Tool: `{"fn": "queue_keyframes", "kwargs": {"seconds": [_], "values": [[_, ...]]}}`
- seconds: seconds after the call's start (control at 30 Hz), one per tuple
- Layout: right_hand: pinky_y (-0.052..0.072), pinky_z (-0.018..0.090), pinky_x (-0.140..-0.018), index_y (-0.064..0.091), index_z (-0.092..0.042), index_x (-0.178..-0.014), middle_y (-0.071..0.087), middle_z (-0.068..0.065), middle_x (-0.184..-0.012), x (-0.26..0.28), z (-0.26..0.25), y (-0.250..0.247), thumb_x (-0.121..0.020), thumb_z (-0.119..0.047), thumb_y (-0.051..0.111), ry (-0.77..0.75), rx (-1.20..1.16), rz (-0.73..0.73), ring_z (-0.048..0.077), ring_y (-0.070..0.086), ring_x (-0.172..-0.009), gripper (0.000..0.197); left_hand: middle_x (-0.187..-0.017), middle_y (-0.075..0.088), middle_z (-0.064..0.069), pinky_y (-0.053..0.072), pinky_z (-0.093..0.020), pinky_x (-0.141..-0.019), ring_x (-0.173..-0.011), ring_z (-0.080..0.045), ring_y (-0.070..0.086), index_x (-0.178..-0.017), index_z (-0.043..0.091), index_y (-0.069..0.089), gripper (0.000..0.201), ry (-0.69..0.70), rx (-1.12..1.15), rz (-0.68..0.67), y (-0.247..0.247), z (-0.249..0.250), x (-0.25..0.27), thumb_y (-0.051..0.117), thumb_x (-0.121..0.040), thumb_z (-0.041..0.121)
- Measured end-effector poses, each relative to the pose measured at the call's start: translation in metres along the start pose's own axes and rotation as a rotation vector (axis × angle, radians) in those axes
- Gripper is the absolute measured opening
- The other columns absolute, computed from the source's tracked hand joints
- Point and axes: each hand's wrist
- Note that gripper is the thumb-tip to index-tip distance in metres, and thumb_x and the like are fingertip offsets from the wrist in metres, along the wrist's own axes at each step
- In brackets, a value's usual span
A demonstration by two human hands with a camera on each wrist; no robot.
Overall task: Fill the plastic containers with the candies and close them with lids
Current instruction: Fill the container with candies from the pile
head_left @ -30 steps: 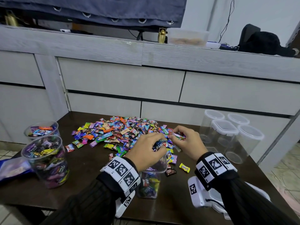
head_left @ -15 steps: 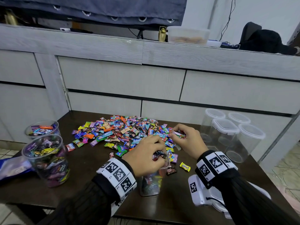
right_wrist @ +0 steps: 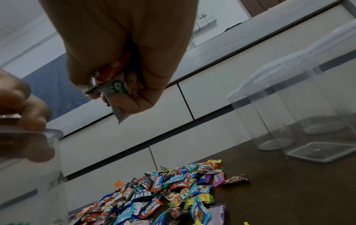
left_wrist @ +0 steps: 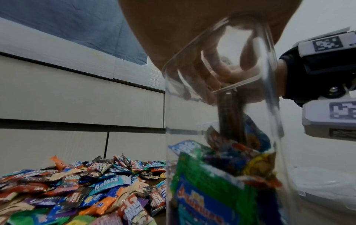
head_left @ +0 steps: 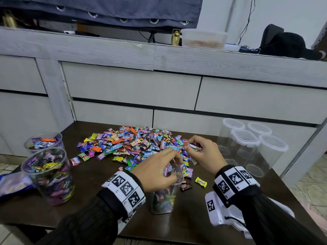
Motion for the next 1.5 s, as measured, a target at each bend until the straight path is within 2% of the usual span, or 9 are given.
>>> {"fn": "queue_keyframes", "kwargs": {"seconds": [0.17, 0.33, 0.53, 0.77, 0.9, 1.0, 1.2, 1.3, 1.5], "values": [[0.037, 0.008, -0.058, 0.062, -0.021, -0.078, 0.059, -0.015, -0.065, 0.0, -0.003, -0.001, -0.086, -0.02, 0.067, -0.012, -0.007, -0.006, -0.004, 0.055, -0.065, 0.01, -0.116, 0.045, 0.023, 0.04, -0.02, -0.093, -0.113, 0.003, 0.046, -0.119, 0.035, 0.048, 0.045, 0.044, 0.03, 0.008, -0.001, -0.004, 0.004, 0.056, -0.079, 0.053], [0.036, 0.01, -0.057, 0.063, -0.02, -0.083, 0.06, -0.011, -0.07, -0.002, -0.018, -0.003, -0.087, -0.023, 0.066, -0.03, -0.063, 0.023, -0.002, 0.051, -0.063, 0.006, -0.141, 0.038, 0.025, 0.036, -0.03, -0.108, -0.132, 0.006, 0.038, -0.139, 0.049, 0.024, 0.096, -0.084, 0.202, 0.059, -0.005, -0.014, 0.016, 0.056, -0.058, 0.089], [0.046, 0.025, -0.062, 0.064, -0.016, -0.085, 0.06, -0.014, -0.071, 0.002, -0.053, 0.021, -0.087, -0.015, 0.066, -0.13, -0.244, -0.037, 0.002, 0.054, -0.061, 0.004, -0.138, 0.038, 0.03, 0.042, -0.031, -0.108, -0.118, 0.012, 0.051, -0.134, 0.069, -0.001, 0.119, -0.19, 0.15, -0.085, -0.002, -0.031, 0.029, 0.085, -0.051, 0.064], [0.035, 0.007, -0.064, 0.058, -0.015, -0.104, 0.057, -0.019, -0.078, 0.016, -0.053, 0.046, -0.093, -0.016, 0.056, -0.205, -0.253, -0.12, -0.006, 0.054, -0.072, 0.012, -0.13, 0.054, 0.019, 0.045, -0.03, -0.105, -0.119, 0.006, 0.053, -0.134, 0.052, 0.011, 0.112, -0.259, 0.147, -0.055, 0.002, -0.044, 0.028, 0.086, -0.052, 0.062], [0.039, 0.025, -0.059, 0.06, -0.014, -0.093, 0.058, -0.004, -0.069, 0.018, -0.053, 0.052, -0.096, -0.024, 0.048, -0.242, -0.162, -0.193, 0.008, 0.05, -0.059, 0.015, -0.13, 0.047, 0.028, 0.037, -0.011, -0.104, -0.122, 0.007, 0.048, -0.128, 0.07, -0.002, 0.117, -0.233, 0.138, -0.055, 0.001, -0.045, 0.027, 0.086, -0.052, 0.061], [0.04, 0.035, -0.06, 0.061, -0.013, -0.088, 0.056, -0.001, -0.066, 0.017, -0.054, 0.053, -0.093, -0.028, 0.046, -0.272, -0.06, -0.242, 0.013, 0.048, -0.058, 0.022, -0.133, 0.047, 0.025, 0.035, -0.012, -0.106, -0.125, 0.004, 0.046, -0.129, 0.072, -0.006, 0.121, -0.228, 0.14, -0.057, 0.002, -0.045, 0.026, 0.086, -0.051, 0.06], [0.032, 0.018, -0.067, 0.064, -0.008, -0.084, 0.052, -0.008, -0.078, 0.016, -0.055, 0.052, -0.091, -0.016, 0.056, -0.365, -0.071, -0.218, 0.002, 0.045, -0.072, 0.013, -0.125, 0.051, 0.027, 0.038, -0.008, -0.098, -0.119, 0.008, 0.051, -0.133, 0.063, 0.003, 0.117, -0.219, 0.167, -0.048, 0.004, -0.046, 0.026, 0.088, -0.054, 0.053], [0.046, 0.019, -0.069, 0.066, -0.011, -0.091, 0.066, -0.002, -0.082, 0.016, -0.054, 0.053, -0.085, -0.013, 0.067, -0.267, -0.15, -0.182, 0.01, 0.06, -0.075, 0.007, -0.134, 0.042, 0.028, 0.035, -0.007, -0.102, -0.124, 0.015, 0.042, -0.138, 0.046, 0.01, 0.114, -0.21, 0.202, -0.058, 0.003, -0.047, 0.026, 0.09, -0.057, 0.047], [0.057, 0.033, -0.067, 0.064, -0.017, -0.082, 0.068, 0.002, -0.073, 0.016, -0.054, 0.051, -0.089, -0.012, 0.064, -0.048, -0.502, -0.109, 0.016, 0.067, -0.069, 0.009, -0.128, 0.048, 0.024, 0.031, 0.002, -0.096, -0.114, 0.027, 0.041, -0.13, 0.062, 0.006, 0.116, -0.202, 0.205, -0.08, 0.001, -0.049, 0.027, 0.092, -0.054, 0.049]]}}
Point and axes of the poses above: each hand's wrist, its own x-axis away from the middle knuckle, its own y-axis out of the palm, z = x × y
